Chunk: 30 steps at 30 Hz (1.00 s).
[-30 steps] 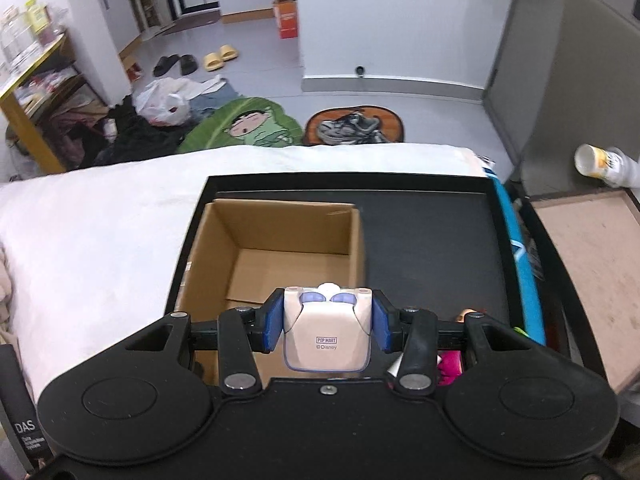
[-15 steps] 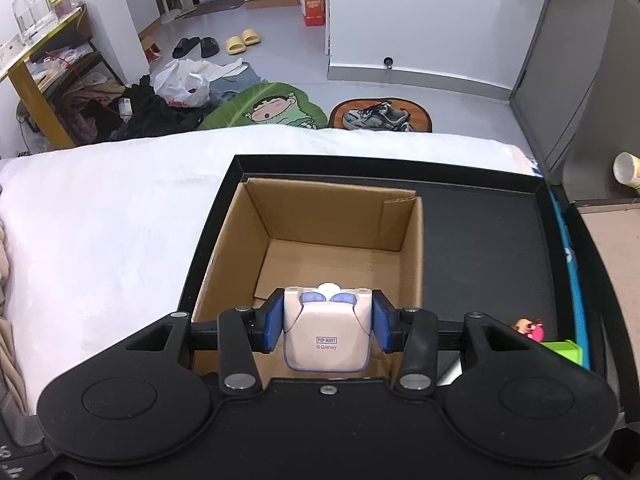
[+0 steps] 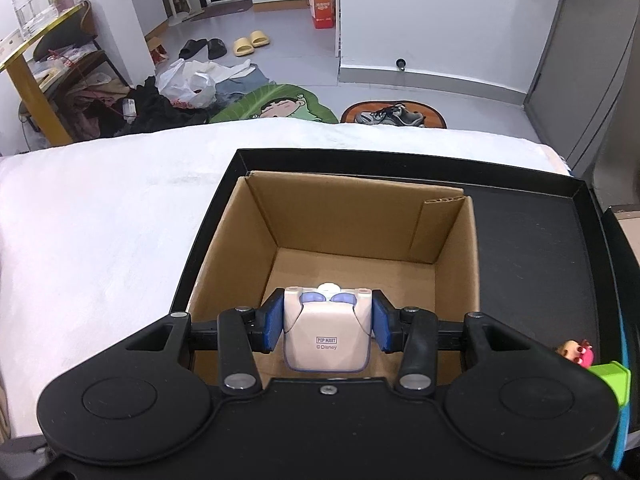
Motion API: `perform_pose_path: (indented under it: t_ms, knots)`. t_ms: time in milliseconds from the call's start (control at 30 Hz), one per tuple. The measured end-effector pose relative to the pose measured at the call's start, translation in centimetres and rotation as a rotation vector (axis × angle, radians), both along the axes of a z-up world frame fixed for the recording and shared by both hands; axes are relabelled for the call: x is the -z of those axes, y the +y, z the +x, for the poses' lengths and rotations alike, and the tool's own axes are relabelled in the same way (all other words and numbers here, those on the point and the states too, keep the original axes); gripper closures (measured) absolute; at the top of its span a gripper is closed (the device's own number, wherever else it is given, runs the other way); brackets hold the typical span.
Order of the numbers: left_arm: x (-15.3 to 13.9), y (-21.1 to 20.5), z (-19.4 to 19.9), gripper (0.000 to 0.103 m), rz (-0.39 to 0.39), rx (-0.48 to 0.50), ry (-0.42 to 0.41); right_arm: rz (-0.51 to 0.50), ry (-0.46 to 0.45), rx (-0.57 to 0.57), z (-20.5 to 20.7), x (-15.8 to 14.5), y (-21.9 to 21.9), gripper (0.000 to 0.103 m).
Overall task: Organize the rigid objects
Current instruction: 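Open the right gripper to drop the cube toy into the box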
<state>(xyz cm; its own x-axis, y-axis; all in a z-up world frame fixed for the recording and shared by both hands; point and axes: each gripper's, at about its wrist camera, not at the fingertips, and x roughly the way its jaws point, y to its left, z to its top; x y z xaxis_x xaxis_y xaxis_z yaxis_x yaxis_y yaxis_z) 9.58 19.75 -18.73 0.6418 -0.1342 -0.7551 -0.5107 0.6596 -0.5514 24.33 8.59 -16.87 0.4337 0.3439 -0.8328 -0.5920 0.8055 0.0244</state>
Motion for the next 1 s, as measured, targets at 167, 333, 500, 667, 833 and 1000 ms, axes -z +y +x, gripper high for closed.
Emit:
perform_pose_path:
  t_ms: [167,333,500,667,833,1000]
  knots:
    - [0.0,-0.1,0.0,0.076,0.0,-0.001,-0.002,0.012,-0.005,-0.005,0.3,0.4,0.3,0.059]
    - [-0.1,-0.1,0.0,0.076,-0.001,-0.001,-0.003,0.056,-0.005,-0.007,0.8,0.5,0.9,0.059]
    - [-0.1,-0.2,-0.2,0.076,0.002,0.002,-0.009,0.082,-0.077,-0.009,0.8,-0.3,1.6,0.058]
    - [-0.2,-0.3,-0.3,0.076,0.01,0.0,-0.009,0.069,-0.129,-0.05,0.0,-1.9,1.2,0.055]
    - [-0.5,-0.4,-0.4,0.076,0.011,0.0,-0.009,0.048,-0.107,-0.038,-0.2,-2.7,0.0,0.047]
    - [-0.5,-0.3,-0.5,0.076,0.012,0.0,-0.008,0.019,-0.096,-0.041,-0.8,-3.5,-1.1,0.045]
